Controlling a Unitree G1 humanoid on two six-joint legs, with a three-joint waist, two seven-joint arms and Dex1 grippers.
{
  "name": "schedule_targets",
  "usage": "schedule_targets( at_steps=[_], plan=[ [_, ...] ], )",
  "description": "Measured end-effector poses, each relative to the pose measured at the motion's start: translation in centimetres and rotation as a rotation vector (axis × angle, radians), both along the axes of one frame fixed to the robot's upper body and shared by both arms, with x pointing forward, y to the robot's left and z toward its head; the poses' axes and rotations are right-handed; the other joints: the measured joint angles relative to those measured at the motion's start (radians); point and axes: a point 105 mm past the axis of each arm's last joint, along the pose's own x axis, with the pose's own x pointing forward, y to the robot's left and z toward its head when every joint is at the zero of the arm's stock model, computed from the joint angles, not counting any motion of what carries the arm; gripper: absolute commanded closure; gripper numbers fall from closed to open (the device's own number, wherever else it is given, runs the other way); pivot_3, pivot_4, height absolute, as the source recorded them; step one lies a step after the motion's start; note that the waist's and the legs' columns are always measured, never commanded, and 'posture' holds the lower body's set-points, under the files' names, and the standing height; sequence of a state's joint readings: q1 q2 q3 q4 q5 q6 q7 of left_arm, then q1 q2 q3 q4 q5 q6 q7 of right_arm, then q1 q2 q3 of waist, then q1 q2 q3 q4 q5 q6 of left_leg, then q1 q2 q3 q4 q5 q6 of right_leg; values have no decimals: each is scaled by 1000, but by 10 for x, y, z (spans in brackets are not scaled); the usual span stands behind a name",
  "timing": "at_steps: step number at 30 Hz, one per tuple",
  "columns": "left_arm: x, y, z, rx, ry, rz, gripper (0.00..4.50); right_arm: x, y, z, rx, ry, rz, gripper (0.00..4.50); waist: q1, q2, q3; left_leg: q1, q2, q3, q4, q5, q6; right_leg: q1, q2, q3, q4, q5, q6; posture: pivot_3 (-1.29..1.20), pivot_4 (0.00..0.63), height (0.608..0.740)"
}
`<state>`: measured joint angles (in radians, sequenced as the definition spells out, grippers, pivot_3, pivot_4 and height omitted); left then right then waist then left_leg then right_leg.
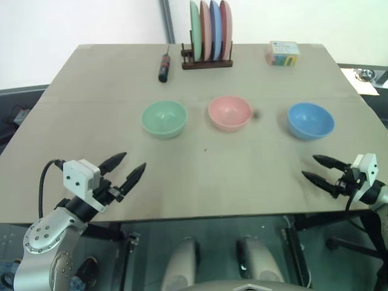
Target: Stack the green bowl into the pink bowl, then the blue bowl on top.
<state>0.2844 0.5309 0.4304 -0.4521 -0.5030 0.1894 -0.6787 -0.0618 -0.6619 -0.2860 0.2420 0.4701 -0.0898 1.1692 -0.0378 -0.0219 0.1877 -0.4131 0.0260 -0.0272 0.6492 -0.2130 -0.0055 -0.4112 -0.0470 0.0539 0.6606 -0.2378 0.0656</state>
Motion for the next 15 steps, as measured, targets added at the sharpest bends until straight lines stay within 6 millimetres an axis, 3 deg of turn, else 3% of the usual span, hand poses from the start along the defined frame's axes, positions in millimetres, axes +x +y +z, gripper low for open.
schedule_targets(
  at_steps=[15],
  plan=[
    [0, -2, 4, -47, -22, -13, 1324, 1, 2, 2, 2, -2, 23, 1125, 0, 0, 0, 0, 0, 0, 0, 0, 0, 0, 0, 0, 0, 0, 0, 0, 150, 740]
  ],
)
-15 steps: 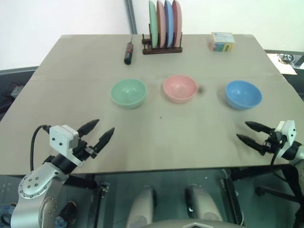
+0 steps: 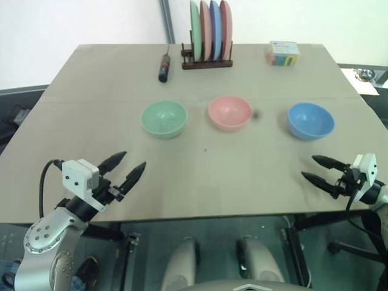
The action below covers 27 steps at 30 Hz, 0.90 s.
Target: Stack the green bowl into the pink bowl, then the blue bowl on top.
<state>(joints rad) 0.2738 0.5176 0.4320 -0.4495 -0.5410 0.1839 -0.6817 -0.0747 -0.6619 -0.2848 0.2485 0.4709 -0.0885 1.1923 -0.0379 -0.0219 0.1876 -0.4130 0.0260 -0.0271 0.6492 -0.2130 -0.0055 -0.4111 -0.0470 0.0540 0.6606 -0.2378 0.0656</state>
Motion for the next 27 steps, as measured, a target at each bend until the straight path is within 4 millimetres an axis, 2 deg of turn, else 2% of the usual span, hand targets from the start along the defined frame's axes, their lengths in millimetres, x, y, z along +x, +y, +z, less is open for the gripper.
schedule_targets(
  at_steps=[6, 8, 12, 14, 16, 18, 20, 23, 24, 25, 27],
  plan=[
    [-2, -2, 2, -30, -10, -28, 1324, 3, 9, 6, -3, -7, 41, 1125, 0, 0, 0, 0, 0, 0, 0, 0, 0, 0, 0, 0, 0, 0, 0, 0, 150, 740],
    [-6, -3, 4, -50, -13, -49, 1324, 3, 19, 9, -8, -8, 79, 1125, -1, 0, 0, 0, 0, 0, 0, 0, 0, 0, 0, 0, 0, 0, 0, 0, 150, 740],
    [-13, -7, 6, -100, -14, -107, 1324, 14, 42, 29, -18, -56, 158, 1125, -3, 0, 0, 0, 0, 0, 0, 0, 0, 0, 0, 0, 0, 0, 0, 0, 150, 740],
    [-20, -10, 7, -136, -9, -152, 1324, 28, 66, 45, -70, -83, 215, 1125, -5, 0, 0, 0, 1, 1, 0, 0, 0, -1, 0, 1, 0, 0, 0, 0, 150, 740],
    [-24, -13, 10, -156, -13, -189, 1324, 34, 90, 53, -156, -112, 292, 1125, -3, 0, 0, 0, 1, 0, 0, 0, 0, -1, 0, 0, 0, 0, 0, 0, 150, 740],
    [-26, -15, 12, -169, -15, -210, 1324, 38, 103, 59, -216, -141, 335, 1125, 0, 0, 0, -1, 0, 0, 0, 0, 0, -1, 0, -1, 0, 0, -1, 0, 150, 740],
    [-28, -15, 12, -182, -9, -226, 1324, 51, 126, 70, -329, -202, 370, 1125, -1, 0, 0, -1, 0, 0, 0, 0, 0, -2, 0, 0, 0, 1, -3, 0, 150, 740],
    [-29, -16, 14, -188, -16, -244, 1324, 72, 147, 83, -451, -281, 354, 1125, -3, 0, 0, -1, 0, 0, 0, 0, 0, -2, 0, -1, 0, 2, -3, 0, 150, 740],
    [-29, -17, 14, -189, -12, -249, 1324, 92, 160, 87, -534, -299, 317, 1125, -5, 0, 0, -1, 0, 0, 0, 0, 0, -2, 0, 0, 0, 2, -3, 0, 150, 740],
    [-28, -17, 15, -188, -14, -254, 1324, 102, 167, 87, -582, -301, 300, 1125, -3, -1, 0, -2, 0, -1, -1, 0, 0, -3, 0, -1, 0, 2, -4, 0, 150, 740],
    [-29, -17, 14, -188, -10, -251, 1324, 108, 175, 84, -622, -297, 305, 1125, 1, -1, -1, -2, 0, -1, -1, 0, 0, -3, 0, -1, -1, 2, -4, 0, 150, 740]
  ],
)
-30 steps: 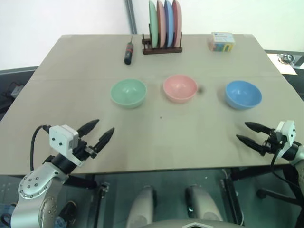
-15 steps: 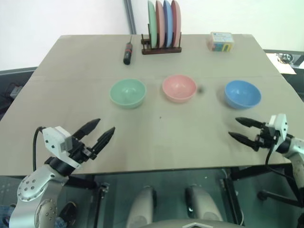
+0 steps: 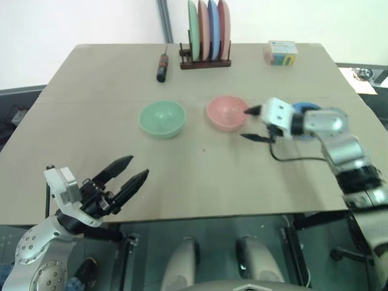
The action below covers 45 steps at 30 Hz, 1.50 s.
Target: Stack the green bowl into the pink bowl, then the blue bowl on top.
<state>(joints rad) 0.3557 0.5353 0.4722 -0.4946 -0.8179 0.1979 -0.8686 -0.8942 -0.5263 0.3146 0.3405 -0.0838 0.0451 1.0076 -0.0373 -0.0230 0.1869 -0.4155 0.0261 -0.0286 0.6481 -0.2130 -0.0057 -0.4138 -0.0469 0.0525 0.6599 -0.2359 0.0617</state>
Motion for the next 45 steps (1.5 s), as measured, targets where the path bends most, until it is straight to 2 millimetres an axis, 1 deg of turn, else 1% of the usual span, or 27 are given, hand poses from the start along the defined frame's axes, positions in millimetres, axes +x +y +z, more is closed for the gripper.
schedule_targets(
  at_steps=[2, 4, 9, 12, 13, 16, 17, 18, 23, 27, 29, 31, 32, 33, 34, 35, 36, 40, 42, 44, 45],
  plan=[
    [-1, 0, 0, 0, 2, 0, 1324, 13, 9, -7, -57, 11, -14, 1125, -1, 0, 0, -1, 0, 0, 0, 0, 0, -1, 0, 0, -1, 0, 0, 0, 150, 740],
    [-3, 0, -3, 1, 14, 6, 1324, 20, 16, -12, -105, 15, -9, 1125, -2, 0, 0, -1, 0, 1, -1, 0, 0, 0, 0, 0, -2, 0, 0, 0, 150, 740],
    [-10, 3, -7, 6, 39, 28, 1324, 30, 22, -31, -206, 55, -7, 1125, -6, 0, 0, 0, 0, 1, -2, 0, 0, 0, 0, 0, -1, 0, 0, 0, 150, 740],
    [-11, 4, -3, 13, 23, 42, 1262, 35, 28, -42, -256, 73, -24, 1875, -8, 0, 0, 1, 0, 0, -2, 0, 0, -1, 0, 0, 1, 0, 0, 0, 150, 740],
    [-11, 4, -3, 14, 22, 43, 1262, 37, 30, -42, -262, 74, -23, 2386, -7, 1, 0, 1, 0, 0, -2, 0, 0, -1, 0, 0, 1, 0, 0, 0, 150, 740],
    [-12, 5, -4, 14, 27, 50, 1262, 37, 35, -41, -270, 66, -6, 3643, -6, 1, 0, 0, 0, 0, -2, 0, 0, -1, 0, 0, 0, 0, 0, 0, 150, 740],
    [-12, 5, -4, 15, 27, 52, 1262, 37, 36, -41, -272, 63, 1, 4133, -6, 1, 0, 0, 0, 0, -2, 0, 0, -1, 0, 0, 0, 0, 0, 0, 150, 740],
    [-12, 5, -4, 15, 28, 54, 1262, 36, 36, -42, -278, 67, 7, 4446, -6, 1, 1, 0, 0, 0, -2, 0, 0, -1, 0, 0, 0, 0, 0, 0, 150, 740],
    [-12, 6, -4, 16, 26, 56, 1262, 33, 34, -42, -303, 78, 39, 4446, -7, 1, 1, 0, 0, 0, -2, 0, 0, -2, 0, 0, 0, 0, 0, 0, 150, 740],
    [-10, 4, -1, 23, 11, 49, 1262, 21, 32, -35, -319, 69, 110, 4446, -4, 1, 1, 0, 0, 0, -2, 0, 0, -1, 0, 0, 0, 0, 0, 0, 150, 740],
    [-7, 3, 1, 24, -2, 40, 1262, 3, 30, -34, -319, 87, 183, 4446, -2, 1, 1, 0, 0, 0, -3, 0, 0, -1, 0, 0, -1, 0, 0, 0, 150, 740],
    [-6, 3, 2, 27, -7, 35, 1262, -15, 29, -38, -327, 122, 243, 4446, -3, 1, 1, 0, 0, 0, -3, 0, 0, -1, 0, 0, 0, 0, 0, 0, 150, 740],
    [-6, 3, 2, 28, -6, 33, 1262, -17, 29, -38, -328, 125, 248, 4446, -4, 1, 1, 0, 0, 0, -3, 0, 0, -1, 0, 0, 0, 0, 0, 0, 150, 740],
    [-4, 2, 4, 33, -16, 26, 1262, -29, 24, -40, -345, 137, 276, 4446, -4, 1, 1, 0, 0, 0, -3, 0, 0, -1, 0, 0, 0, 0, 0, 0, 150, 740],
    [-4, 3, 4, 34, -16, 28, 1262, -33, 23, -41, -351, 144, 288, 4446, -4, 1, 1, 1, 0, 0, -3, 0, 0, -1, 0, 0, 0, 0, 0, 0, 150, 740],
    [-3, 3, 3, 38, -12, 26, 1262, -41, 22, -41, -356, 156, 302, 4446, -5, 1, 1, 1, 0, 0, -3, 0, 0, -1, 0, 0, 0, 0, 0, 0, 150, 740],
    [-2, 4, 2, 41, -9, 25, 1262, -46, 24, -42, -353, 163, 312, 4446, -6, 1, 1, 1, 0, 0, -3, 0, 0, -1, 0, 0, 0, 0, 0, 0, 150, 740],
    [1, 4, 4, 47, -15, 14, 1262, -49, 28, -40, -338, 156, 306, 4446, -6, 1, 1, 1, 1, 0, -2, 0, 0, -1, 0, 0, 1, 0, 0, 0, 150, 740],
    [2, 4, 4, 54, -13, 10, 1262, -49, 28, -39, -336, 148, 302, 3865, -5, 1, 1, 1, 1, 0, -2, 0, 0, -1, 0, 0, 0, 0, 0, 0, 150, 740],
    [4, 4, 4, 55, -14, 6, 1262, -49, 28, -39, -335, 147, 298, 3513, -4, 1, 1, 1, 0, 0, -2, 0, 0, -1, 0, 0, 0, 0, 0, 0, 150, 740],
    [5, 4, 4, 57, -7, 1, 1262, -50, 28, -39, -335, 151, 293, 2930, -3, 1, 1, 0, 0, 0, -2, 0, 0, -1, 0, 0, 0, 0, 0, 0, 150, 740]
  ],
)
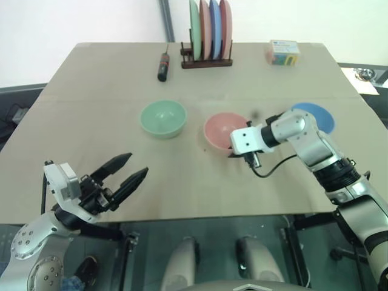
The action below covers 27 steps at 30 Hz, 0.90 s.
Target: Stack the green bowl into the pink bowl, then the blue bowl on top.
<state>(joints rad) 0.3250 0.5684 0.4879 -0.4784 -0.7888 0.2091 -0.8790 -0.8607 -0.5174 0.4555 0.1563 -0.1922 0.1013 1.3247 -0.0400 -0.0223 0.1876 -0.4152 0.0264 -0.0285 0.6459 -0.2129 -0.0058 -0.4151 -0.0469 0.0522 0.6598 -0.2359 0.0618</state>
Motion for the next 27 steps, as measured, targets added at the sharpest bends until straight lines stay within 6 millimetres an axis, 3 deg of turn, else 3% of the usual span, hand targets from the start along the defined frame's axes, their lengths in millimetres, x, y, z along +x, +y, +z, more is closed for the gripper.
schedule_targets(
  at_steps=[1, 4, 5, 11, 17, 20, 22, 24, 27],
  plan=[
    [1, 0, 0, 7, 4, -8, 1262, -2, -2, 0, -1, 7, -10, 2820, 1, 0, 0, 0, 0, 0, 0, 0, 0, 0, 0, 0, -1, 0, 0, 0, 150, 740],
    [6, 1, 1, 21, 14, -26, 1262, -11, -5, 7, 64, 62, -50, 1560, 2, 0, 0, -1, 0, -1, 0, 0, 0, 0, 0, 0, 0, 0, 0, 0, 150, 740],
    [7, 1, 2, 24, 13, -30, 1262, -14, -6, 9, 75, 78, -55, 1418, 2, 0, 0, 0, 0, -1, 0, 0, 0, 0, 0, 0, 0, 0, 0, 0, 150, 740],
    [18, 5, 6, 45, 18, -44, 1262, -30, -18, 18, 145, 151, -110, 1418, 2, 0, 0, 0, 0, -1, 0, 0, 0, 0, 0, -1, 0, 0, 0, 0, 150, 740],
    [69, 19, -3, 272, 61, 116, 1262, -39, -38, 65, 424, 228, -229, 1418, 9, 0, 0, -1, 0, -3, 0, 0, 0, 1, 0, -3, 0, 0, 0, 0, 150, 740],
    [96, 20, 2, 372, 68, 152, 1262, -44, -54, 81, 547, 257, -278, 723, 12, -1, 0, -1, -1, -2, 0, 0, 0, 1, 0, -2, -2, 0, 0, 0, 150, 740],
    [119, 14, 13, 411, 50, 142, 1262, -45, -66, 83, 607, 280, -332, 55, 21, -1, 0, -2, -1, -4, 0, 0, 0, 1, 0, -4, -1, 1, 2, 0, 150, 740],
    [145, 4, 34, 454, 11, 115, 1262, -46, -80, 78, 646, 295, -409, 55, 29, -2, 0, -2, -1, -4, 0, 0, 0, 1, 0, -5, -2, 2, 4, 0, 150, 740],
    [161, -12, 49, 488, -35, 53, 1262, -49, -95, 69, 648, 297, -493, 55, 26, -1, 1, -3, -2, -3, 0, 0, 0, 1, -1, -3, -2, 2, 5, 0, 150, 740]
  ],
)
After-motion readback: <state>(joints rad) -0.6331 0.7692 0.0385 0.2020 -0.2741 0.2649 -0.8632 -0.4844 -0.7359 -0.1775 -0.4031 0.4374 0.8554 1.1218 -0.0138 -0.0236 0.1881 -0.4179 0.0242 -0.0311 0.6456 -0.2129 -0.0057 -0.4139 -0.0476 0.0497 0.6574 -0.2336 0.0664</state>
